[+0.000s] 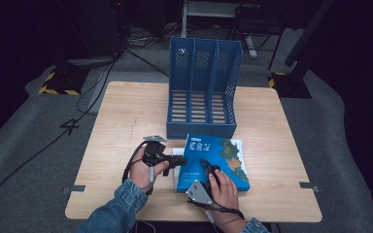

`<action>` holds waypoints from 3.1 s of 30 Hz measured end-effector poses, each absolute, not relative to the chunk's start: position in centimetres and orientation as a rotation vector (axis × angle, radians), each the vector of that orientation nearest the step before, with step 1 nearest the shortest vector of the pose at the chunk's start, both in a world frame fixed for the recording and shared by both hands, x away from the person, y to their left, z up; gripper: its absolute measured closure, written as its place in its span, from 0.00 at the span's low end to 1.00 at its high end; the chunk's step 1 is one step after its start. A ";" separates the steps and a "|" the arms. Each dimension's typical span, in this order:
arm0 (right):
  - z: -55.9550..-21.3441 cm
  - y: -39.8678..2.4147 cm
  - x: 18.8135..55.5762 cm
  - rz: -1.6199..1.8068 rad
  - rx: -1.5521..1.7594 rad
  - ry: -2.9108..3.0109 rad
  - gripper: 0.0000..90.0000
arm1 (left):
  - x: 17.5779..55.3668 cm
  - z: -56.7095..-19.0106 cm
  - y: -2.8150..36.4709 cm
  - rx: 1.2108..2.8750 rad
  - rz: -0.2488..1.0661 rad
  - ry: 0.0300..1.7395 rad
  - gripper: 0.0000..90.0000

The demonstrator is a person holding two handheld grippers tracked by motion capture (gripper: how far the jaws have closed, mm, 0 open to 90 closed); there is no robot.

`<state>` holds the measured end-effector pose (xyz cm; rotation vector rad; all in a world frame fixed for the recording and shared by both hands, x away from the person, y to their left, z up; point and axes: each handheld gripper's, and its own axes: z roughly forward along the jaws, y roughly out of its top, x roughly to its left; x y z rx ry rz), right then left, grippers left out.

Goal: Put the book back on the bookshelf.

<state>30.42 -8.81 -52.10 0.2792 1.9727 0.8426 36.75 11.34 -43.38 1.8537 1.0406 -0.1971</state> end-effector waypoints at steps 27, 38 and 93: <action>-50.9 -9.3 34.2 0.792 0.222 2.167 0.40 | 37.3 -45.4 11.9 1.856 -0.129 1.015 0.69; -47.1 -9.9 34.6 0.821 0.224 2.192 0.64 | 38.1 -45.8 15.7 1.809 0.078 1.084 0.63; -31.5 -20.8 40.0 1.449 0.712 2.330 0.68 | 41.0 -50.3 18.2 2.126 0.440 1.120 0.31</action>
